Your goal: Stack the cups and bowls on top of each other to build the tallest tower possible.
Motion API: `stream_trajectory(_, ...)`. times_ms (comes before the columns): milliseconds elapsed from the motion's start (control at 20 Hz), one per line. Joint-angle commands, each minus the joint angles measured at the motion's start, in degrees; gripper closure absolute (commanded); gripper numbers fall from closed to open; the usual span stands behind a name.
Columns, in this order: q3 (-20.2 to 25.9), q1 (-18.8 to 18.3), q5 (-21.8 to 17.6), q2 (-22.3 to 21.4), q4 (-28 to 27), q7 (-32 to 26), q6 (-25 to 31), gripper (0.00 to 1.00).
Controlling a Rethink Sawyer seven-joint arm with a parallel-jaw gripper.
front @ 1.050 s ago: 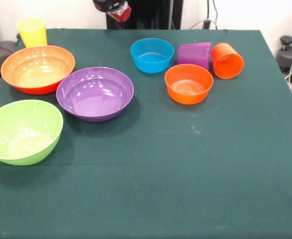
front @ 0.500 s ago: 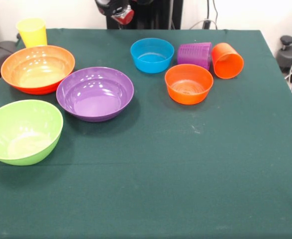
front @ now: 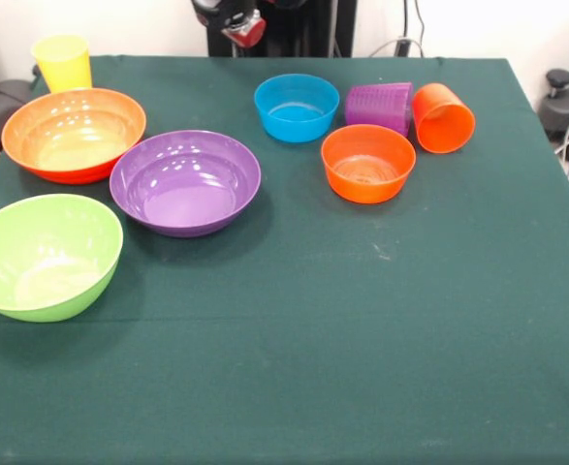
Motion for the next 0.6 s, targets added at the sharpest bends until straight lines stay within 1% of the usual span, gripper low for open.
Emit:
stream_trajectory(50,2.0,1.5,1.3,0.0,-11.0,1.3,3.1,1.0)
stream_trajectory(250,-0.6,2.4,1.3,2.0,-15.0,4.0,0.2,1.0)
stream_trajectory(600,-3.1,2.9,2.0,3.8,-18.8,6.1,-2.4,1.0)
